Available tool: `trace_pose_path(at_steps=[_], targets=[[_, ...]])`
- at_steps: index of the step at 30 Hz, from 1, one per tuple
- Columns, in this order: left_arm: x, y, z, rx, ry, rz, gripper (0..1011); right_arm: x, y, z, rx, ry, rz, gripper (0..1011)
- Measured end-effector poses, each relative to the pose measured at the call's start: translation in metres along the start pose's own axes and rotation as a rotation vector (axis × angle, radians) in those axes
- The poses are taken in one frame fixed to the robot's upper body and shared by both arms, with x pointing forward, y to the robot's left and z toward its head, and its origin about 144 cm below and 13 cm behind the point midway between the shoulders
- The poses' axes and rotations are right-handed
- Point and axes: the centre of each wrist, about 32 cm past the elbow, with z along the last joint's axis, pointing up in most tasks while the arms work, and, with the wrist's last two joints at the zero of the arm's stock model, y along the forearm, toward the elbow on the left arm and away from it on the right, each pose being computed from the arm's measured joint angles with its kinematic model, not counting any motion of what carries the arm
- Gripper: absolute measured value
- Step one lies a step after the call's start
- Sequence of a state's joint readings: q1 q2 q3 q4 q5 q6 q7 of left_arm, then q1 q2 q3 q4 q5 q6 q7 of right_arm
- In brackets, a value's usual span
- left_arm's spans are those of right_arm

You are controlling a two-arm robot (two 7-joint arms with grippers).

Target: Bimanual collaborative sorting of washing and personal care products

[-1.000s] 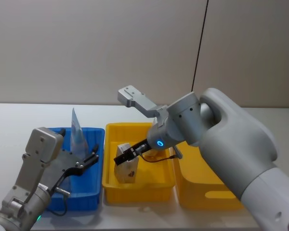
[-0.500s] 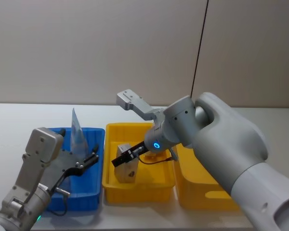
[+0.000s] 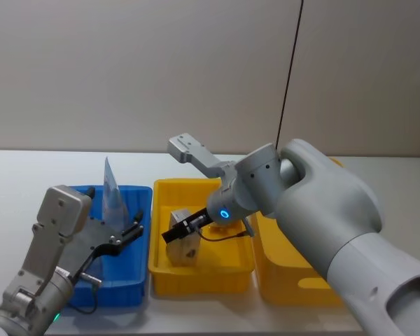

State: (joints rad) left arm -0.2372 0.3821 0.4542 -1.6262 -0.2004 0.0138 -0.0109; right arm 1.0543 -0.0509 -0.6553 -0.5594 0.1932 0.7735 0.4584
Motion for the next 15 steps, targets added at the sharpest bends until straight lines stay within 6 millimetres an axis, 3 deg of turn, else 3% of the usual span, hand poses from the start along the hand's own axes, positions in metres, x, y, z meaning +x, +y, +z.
trace_pose_path(at_steps=[15], targets=[[0.0,0.0,0.0,0.0,0.0,0.0,1001,0.0009,0.003,-0.0007,0.001,0.006,0.004,368]])
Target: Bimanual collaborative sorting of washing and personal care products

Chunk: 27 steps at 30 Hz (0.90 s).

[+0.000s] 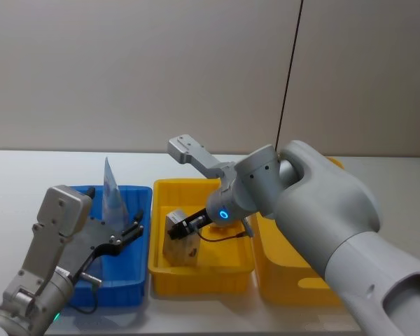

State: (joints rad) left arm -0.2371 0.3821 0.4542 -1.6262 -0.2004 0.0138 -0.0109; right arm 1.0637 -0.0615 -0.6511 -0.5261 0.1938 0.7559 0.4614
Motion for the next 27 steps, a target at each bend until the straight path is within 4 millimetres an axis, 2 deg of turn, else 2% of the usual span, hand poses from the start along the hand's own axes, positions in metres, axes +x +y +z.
trace_pose_path(at_steps=[17,27], targets=[[0.0,0.0,0.0,0.0,0.0,0.0,1001,0.001,0.0,0.0,0.005,0.0,0.004,362],[0.0,0.0,0.0,0.0,0.0,0.0,1001,0.001,-0.012,0.006,0.054,-0.042,-0.014,362]])
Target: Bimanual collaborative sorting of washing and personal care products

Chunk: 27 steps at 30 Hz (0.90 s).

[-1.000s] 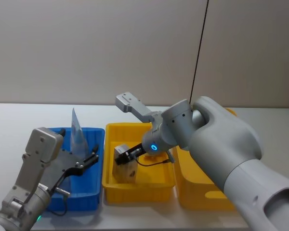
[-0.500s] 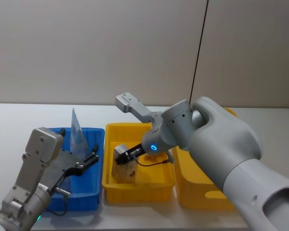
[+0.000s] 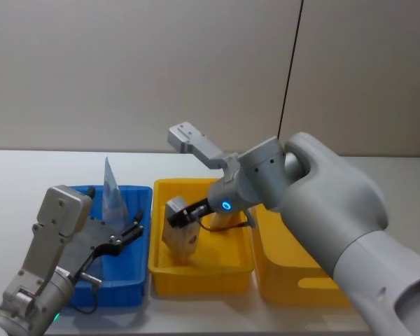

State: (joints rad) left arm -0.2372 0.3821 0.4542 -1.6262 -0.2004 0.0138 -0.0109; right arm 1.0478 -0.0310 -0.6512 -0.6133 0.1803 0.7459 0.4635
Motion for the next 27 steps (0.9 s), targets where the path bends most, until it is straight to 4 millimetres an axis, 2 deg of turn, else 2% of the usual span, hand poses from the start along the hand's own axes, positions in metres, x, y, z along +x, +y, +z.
trace_pose_path(at_steps=[13,18,27], targets=[[0.0,0.0,0.0,0.0,0.0,0.0,1001,-0.003,-0.033,0.011,0.1,-0.086,-0.093,362],[0.0,0.0,0.0,0.0,0.0,0.0,1001,-0.003,-0.054,0.014,0.138,-0.125,-0.163,362],[0.0,0.0,0.0,0.0,0.0,0.0,1001,0.005,-0.089,0.005,0.162,-0.149,-0.296,362]])
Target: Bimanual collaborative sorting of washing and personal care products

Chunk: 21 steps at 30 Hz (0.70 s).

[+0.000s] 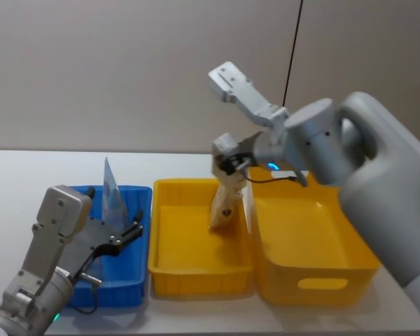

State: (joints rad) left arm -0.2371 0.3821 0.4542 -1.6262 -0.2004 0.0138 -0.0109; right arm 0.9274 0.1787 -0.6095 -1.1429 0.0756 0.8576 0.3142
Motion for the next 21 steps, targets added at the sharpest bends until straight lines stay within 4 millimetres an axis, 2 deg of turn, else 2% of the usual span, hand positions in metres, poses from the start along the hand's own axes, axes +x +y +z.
trace_pose_path(at_steps=[7,14,21], targets=[[0.0,0.0,0.0,0.0,0.0,0.0,1001,0.018,-0.021,-0.023,-0.022,0.029,-0.098,362],[0.0,0.0,0.0,0.0,0.0,0.0,1001,0.031,-0.028,-0.056,-0.052,0.092,-0.143,362],[0.0,0.0,0.0,0.0,0.0,0.0,1001,0.041,-0.031,-0.078,-0.046,0.134,-0.16,362]])
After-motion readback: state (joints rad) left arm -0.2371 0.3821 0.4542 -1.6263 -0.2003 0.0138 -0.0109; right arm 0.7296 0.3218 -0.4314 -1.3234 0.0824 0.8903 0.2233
